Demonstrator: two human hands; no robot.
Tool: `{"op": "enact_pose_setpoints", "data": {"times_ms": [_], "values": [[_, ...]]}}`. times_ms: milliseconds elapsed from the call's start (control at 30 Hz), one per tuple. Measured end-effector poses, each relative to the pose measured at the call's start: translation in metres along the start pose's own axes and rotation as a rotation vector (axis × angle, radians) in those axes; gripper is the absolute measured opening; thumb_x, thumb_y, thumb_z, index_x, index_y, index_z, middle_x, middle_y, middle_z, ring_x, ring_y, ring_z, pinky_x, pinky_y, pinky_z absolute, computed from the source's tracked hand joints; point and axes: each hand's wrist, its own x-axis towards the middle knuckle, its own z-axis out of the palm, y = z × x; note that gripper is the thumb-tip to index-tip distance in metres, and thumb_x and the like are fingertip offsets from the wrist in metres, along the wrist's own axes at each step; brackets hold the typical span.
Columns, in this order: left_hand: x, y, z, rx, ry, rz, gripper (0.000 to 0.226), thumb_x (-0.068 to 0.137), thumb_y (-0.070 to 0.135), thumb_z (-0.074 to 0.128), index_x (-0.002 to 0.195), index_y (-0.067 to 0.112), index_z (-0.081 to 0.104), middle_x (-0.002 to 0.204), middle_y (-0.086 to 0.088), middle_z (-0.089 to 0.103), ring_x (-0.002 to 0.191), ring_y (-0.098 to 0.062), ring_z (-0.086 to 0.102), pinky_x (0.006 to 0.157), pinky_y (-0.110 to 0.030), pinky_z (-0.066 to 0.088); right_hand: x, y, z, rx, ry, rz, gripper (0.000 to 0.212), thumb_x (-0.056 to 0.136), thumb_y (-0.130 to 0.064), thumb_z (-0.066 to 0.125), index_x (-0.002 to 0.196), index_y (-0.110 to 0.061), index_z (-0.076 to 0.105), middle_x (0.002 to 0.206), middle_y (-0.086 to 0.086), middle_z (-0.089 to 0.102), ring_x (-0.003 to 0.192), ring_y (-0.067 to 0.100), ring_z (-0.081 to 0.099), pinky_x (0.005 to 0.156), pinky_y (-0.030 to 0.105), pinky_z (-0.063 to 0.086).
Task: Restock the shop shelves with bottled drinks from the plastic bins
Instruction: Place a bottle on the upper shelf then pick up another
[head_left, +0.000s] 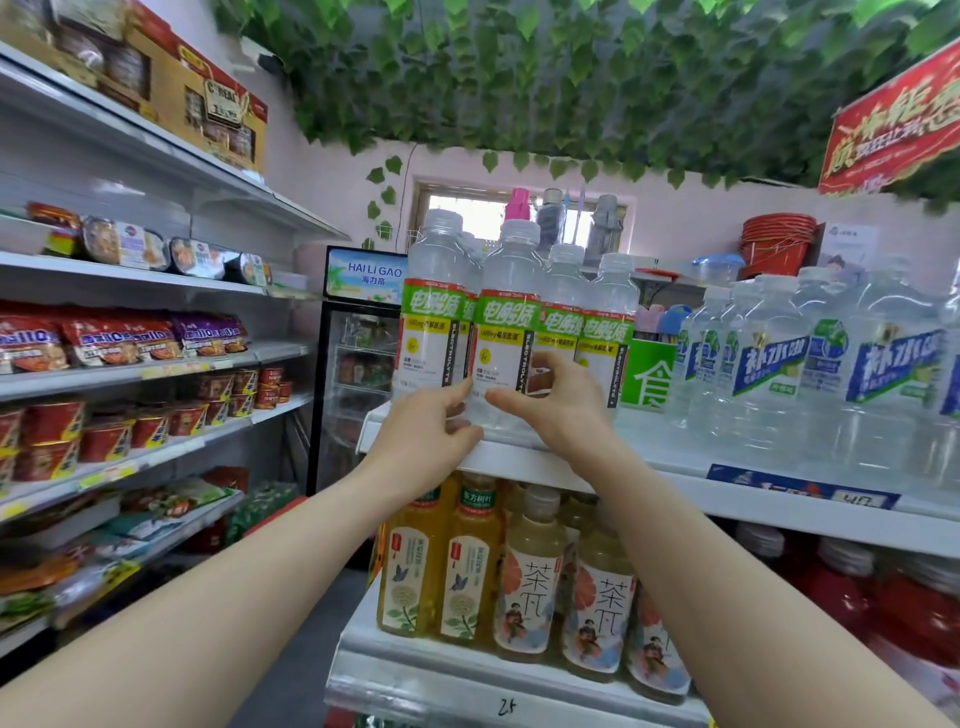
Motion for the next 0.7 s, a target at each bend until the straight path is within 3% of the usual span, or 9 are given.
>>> {"op": "enact_pose_setpoints", "data": {"times_ms": [300, 600, 700], "values": [[0.001, 0.0, 0.001, 0.021, 0.014, -0.015, 0.062, 0.094, 0.018, 0.061, 0.151, 0.02, 0.036, 0.147, 0.0, 0.05, 0.13, -0.01, 0.05, 0.094, -0.017, 0.035, 0.001, -0.001, 0.002, -0.007, -0.003, -0.032, 0.057, 0.078, -0.041, 0.084, 0.126, -0.022, 0.061, 0.11, -0.007, 0.068, 0.097, 0.011, 0.062, 0.092, 0.035, 0.054], [-0.003, 0.01, 0.0, -0.017, -0.019, -0.064, 0.066, 0.093, 0.017, 0.063, 0.152, 0.016, 0.033, 0.152, -0.001, 0.043, 0.132, -0.013, 0.049, 0.099, -0.02, 0.036, -0.007, -0.01, -0.003, 0.006, 0.002, 0.007, 0.069, 0.076, -0.041, 0.086, 0.133, -0.017, 0.056, 0.109, -0.004, 0.066, 0.099, 0.014, 0.062, 0.093, 0.037, 0.054], [-0.01, 0.016, 0.001, -0.015, 0.002, -0.072, 0.067, 0.093, 0.018, 0.064, 0.153, 0.018, 0.032, 0.152, -0.005, 0.043, 0.131, -0.016, 0.051, 0.104, -0.029, 0.041, -0.016, -0.013, -0.005, 0.033, -0.036, 0.011, 0.066, 0.081, -0.035, 0.083, 0.137, -0.017, 0.053, 0.116, -0.002, 0.064, 0.105, 0.016, 0.061, 0.094, 0.036, 0.052]]}}
